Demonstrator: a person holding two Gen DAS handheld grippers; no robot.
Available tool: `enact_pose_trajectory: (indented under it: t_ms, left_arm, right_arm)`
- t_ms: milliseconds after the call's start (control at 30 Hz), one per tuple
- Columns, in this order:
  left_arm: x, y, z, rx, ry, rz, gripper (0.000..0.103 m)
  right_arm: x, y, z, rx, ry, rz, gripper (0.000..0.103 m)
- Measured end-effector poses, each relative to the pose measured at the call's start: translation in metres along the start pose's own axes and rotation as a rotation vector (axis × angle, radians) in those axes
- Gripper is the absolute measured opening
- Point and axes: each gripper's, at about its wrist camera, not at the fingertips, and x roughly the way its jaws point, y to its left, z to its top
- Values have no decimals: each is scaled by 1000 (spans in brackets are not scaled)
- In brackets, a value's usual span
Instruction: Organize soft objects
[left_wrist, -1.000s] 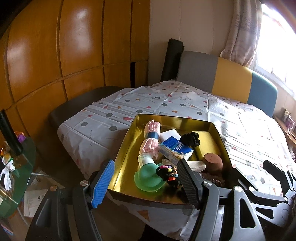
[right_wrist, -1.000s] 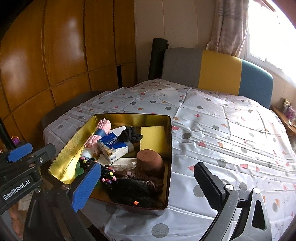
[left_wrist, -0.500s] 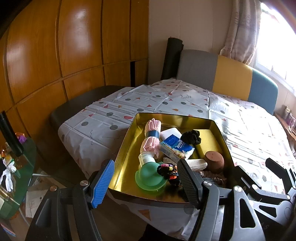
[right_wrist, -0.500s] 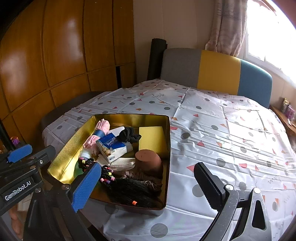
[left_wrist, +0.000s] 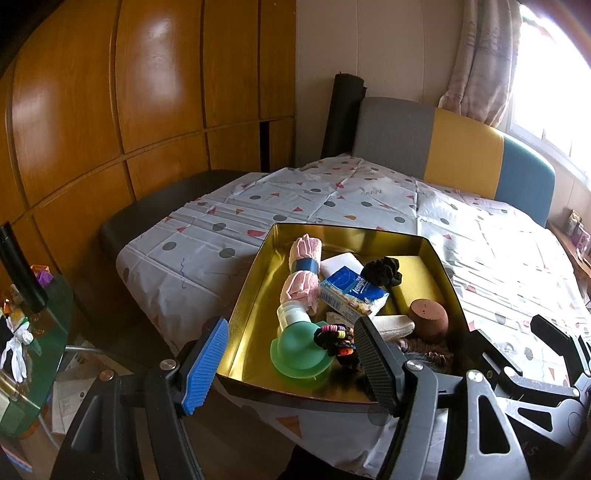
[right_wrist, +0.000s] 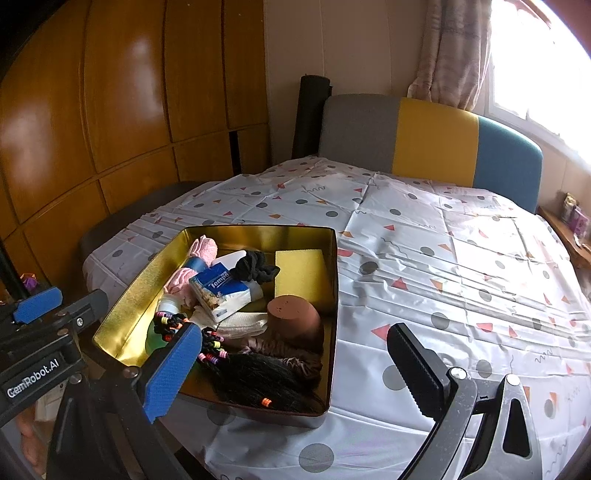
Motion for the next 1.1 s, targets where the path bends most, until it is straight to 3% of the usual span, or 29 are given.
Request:
enact_pose_trajectory:
  t_ms: [900, 1100]
  left_arm:
    - [-2, 3, 1, 1, -5, -21, 71]
    - [5, 1, 0, 18, 11, -26, 67]
  right_arm:
    - [-3, -1, -1, 5, -16, -1, 101]
    - [-1, -2, -2, 10, -10, -3, 101]
